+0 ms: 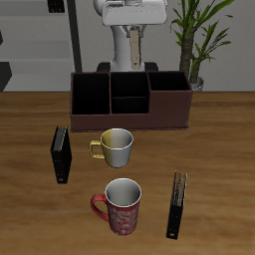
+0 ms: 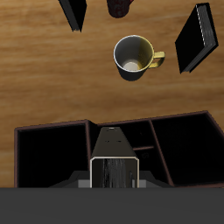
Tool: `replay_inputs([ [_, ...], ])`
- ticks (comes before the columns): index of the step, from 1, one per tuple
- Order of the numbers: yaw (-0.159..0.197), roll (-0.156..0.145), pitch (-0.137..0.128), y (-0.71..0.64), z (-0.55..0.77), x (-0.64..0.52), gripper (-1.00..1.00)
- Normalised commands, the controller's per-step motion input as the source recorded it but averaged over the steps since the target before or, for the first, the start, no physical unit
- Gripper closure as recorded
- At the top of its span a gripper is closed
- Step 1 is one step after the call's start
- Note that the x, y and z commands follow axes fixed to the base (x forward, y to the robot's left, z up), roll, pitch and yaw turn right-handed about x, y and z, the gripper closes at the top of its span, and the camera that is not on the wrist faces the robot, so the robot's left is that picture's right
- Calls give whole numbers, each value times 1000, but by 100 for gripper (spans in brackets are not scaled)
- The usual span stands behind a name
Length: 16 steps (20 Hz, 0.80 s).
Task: Place the yellow book into the back desk caddy's right compartment
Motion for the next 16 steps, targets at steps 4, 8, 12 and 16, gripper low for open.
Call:
replay_inputs([
  [4, 3, 59, 27, 436, -53, 50, 100],
  [8, -4, 26, 18, 288, -35, 72, 100],
  [12, -23, 14, 19, 173, -29, 39, 100],
  [16, -29, 28, 8, 265, -35, 38, 100],
])
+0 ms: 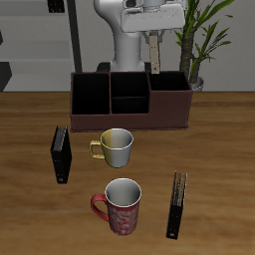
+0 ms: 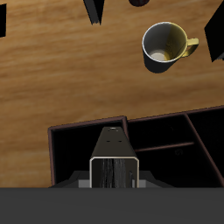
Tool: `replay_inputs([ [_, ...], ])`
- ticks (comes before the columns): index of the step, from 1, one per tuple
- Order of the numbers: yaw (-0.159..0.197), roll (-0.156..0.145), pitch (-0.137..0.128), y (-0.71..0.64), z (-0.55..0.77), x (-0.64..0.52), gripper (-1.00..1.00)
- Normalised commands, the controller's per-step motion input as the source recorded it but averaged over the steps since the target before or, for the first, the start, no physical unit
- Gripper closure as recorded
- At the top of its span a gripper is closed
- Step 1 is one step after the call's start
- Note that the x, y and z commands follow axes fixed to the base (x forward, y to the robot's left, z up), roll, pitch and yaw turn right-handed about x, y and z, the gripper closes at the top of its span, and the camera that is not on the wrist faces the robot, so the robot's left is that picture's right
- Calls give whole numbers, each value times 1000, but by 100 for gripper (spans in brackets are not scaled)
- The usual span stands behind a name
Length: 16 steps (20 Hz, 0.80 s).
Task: Place the yellow book into the back desk caddy's right compartment
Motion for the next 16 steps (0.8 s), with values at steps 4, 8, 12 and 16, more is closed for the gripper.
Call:
replay_inputs([
  [4, -23, 14, 18, 233, -48, 57, 100],
  [8, -2, 40, 38, 254, -146, 54, 100],
  [12, -17, 8, 26, 127, -188, 61, 100],
  [16, -20, 1, 29, 9, -245, 62, 100],
])
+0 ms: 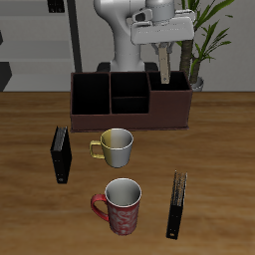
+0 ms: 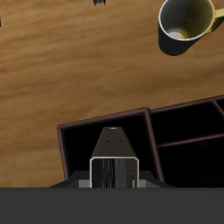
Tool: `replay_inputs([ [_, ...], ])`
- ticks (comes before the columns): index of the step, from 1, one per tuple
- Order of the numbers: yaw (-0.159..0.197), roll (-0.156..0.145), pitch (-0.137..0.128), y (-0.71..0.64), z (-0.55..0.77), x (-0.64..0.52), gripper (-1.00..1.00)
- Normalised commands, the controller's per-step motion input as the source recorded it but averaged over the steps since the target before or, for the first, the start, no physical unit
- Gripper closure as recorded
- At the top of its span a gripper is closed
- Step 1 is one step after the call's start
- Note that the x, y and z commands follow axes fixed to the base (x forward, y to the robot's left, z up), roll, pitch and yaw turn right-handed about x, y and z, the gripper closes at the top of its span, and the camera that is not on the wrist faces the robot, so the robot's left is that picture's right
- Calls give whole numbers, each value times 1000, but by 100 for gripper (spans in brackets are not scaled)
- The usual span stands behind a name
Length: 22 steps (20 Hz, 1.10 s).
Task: Place the yellow book into the back desk caddy's right compartment
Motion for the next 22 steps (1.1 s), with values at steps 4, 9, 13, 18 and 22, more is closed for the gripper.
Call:
replay_inputs([
  [4, -24, 6, 37, 1, -299, 86, 100],
  [9, -16, 0, 14, -4, -221, 49, 100],
  [13, -25, 2, 45, -50, -248, 52, 100],
  [18, -31, -10, 38, 63, -307, -47, 100],
  [22, -6, 10, 38, 53, -271, -77, 100],
])
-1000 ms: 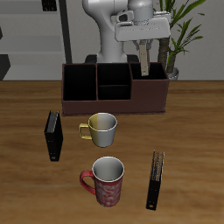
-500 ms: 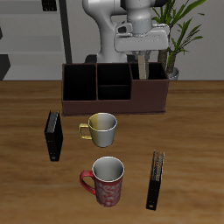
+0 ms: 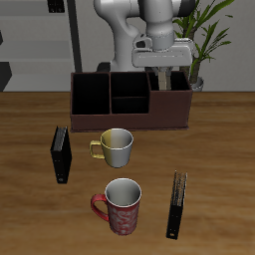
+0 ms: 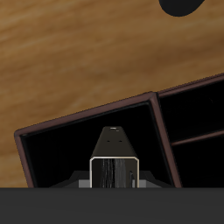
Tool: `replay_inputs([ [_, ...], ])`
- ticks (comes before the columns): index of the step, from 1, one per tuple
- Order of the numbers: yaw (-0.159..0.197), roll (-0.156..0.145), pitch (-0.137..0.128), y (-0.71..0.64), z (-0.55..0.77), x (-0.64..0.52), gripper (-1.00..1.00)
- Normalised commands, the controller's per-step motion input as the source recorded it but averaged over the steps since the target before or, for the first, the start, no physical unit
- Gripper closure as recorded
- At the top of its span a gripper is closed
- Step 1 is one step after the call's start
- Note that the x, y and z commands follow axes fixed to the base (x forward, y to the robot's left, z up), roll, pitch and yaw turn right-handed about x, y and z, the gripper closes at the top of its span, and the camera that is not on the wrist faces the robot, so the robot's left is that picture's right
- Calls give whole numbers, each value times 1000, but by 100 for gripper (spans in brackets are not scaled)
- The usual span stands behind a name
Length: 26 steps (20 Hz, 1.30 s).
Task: Place the yellow book into the back desk caddy's right compartment
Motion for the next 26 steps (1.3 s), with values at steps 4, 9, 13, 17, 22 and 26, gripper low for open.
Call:
replay_inputs([
  [4, -19, -23, 34, -5, -214, -38, 100],
  [9, -7, -3, 27, 1, -185, 68, 100],
  [13, -25, 0, 100, 13, -361, 163, -100],
  [17, -15, -20, 36, -9, -159, 85, -100],
  [22, 140, -21, -15, -183, -149, 144, -100],
  [26, -12, -129, 86, -800, -91, 316, -100],
])
